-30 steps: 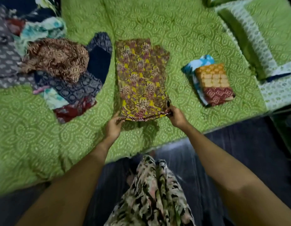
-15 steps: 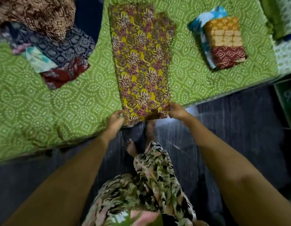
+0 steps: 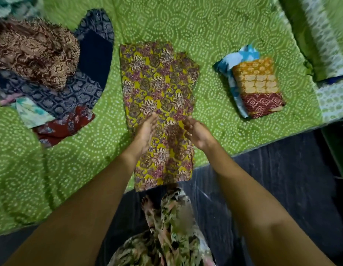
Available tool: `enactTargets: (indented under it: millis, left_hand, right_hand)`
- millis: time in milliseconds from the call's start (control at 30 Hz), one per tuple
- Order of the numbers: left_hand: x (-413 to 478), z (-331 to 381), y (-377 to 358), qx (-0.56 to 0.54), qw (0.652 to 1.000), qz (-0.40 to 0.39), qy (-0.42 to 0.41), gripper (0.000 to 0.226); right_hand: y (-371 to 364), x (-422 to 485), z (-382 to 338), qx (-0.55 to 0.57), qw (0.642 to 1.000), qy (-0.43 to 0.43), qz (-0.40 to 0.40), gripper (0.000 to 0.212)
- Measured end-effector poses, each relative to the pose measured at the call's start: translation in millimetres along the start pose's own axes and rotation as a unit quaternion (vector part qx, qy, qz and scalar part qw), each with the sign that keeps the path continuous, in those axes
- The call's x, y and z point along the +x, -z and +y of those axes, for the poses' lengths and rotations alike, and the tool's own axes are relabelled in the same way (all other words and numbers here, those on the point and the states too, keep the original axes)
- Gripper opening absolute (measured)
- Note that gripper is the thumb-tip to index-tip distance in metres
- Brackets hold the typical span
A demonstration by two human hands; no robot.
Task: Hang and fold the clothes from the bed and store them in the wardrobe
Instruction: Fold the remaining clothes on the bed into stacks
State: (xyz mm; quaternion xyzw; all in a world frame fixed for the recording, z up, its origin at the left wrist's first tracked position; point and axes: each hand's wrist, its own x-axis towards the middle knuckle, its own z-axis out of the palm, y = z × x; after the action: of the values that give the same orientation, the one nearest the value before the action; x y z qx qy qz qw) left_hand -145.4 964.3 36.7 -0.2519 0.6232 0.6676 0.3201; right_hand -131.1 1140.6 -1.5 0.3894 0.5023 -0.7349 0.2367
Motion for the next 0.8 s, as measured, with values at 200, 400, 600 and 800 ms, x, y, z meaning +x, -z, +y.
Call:
enactTargets:
  millis: [200, 400, 600, 800]
  left_hand:
    - [86.2, 48.7, -29.5, 0.035, 0.999, 0.019, 0.001, 0.038]
    - [166.4, 70.8, -49.1, 0.133, 0.987, 0.082, -0.042, 0.035]
    - [207.7, 56.3, -36.0, 0.496, 0.858, 0.064, -0.117, 0.063]
    - [222.2, 50.7, -34.2, 0.445, 0.891, 0.017, -0.089, 0.05]
  right_hand:
    - [-2.0, 70.2, -67.5, 0.01, 0.999, 0.014, 0.051, 0.018]
    - [2.1, 152.9, -110.4, -0.052, 0.986, 0.057, 0.149, 0.009]
    - [-4.8, 199.8, -119.7, -0.094, 0.981, 0.032, 0.169, 0.046]
    - [-31.2, 205.6, -123.4, -0.062, 0.956, 0.172, 0.231, 0.027]
